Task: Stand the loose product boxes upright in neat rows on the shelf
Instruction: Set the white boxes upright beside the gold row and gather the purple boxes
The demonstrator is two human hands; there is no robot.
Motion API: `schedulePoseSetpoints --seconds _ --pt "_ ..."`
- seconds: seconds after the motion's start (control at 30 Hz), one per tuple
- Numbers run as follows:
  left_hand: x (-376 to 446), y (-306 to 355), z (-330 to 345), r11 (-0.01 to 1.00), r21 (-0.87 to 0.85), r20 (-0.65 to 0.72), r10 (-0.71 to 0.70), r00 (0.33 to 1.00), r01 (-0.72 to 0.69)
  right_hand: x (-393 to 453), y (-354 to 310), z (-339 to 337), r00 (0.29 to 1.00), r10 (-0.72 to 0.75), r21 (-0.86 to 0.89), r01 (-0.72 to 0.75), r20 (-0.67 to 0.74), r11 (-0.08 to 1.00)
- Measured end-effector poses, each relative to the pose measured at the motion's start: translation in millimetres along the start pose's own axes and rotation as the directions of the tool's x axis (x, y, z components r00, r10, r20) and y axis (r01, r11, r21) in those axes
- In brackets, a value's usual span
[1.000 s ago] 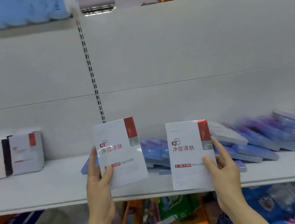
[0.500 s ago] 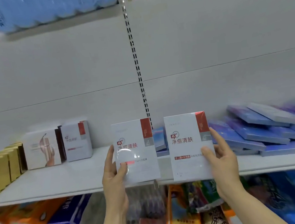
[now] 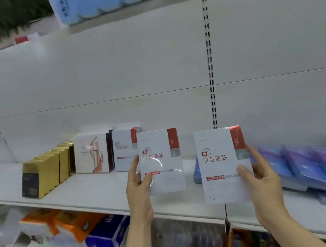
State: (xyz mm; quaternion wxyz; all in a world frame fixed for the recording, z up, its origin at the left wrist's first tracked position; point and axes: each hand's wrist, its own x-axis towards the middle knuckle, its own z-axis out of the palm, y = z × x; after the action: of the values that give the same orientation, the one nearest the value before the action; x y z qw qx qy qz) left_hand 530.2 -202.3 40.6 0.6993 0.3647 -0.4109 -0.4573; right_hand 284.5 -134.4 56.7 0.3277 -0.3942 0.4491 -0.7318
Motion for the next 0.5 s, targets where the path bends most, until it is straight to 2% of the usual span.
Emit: schedulePoseSetpoints --seconds 0.13,0.5 --pt "37 3 -23 1.0 0.015 0.003 0.008 1.0 -0.008 8 12 40 1.0 -0.004 0.032 0.003 0.014 0.999" --pt "145 2 -112 0.997 0.073 0.099 -0.025 0.995 0.017 -1 42 160 0.997 -0.034 0.035 0.037 -0.071 0.999"
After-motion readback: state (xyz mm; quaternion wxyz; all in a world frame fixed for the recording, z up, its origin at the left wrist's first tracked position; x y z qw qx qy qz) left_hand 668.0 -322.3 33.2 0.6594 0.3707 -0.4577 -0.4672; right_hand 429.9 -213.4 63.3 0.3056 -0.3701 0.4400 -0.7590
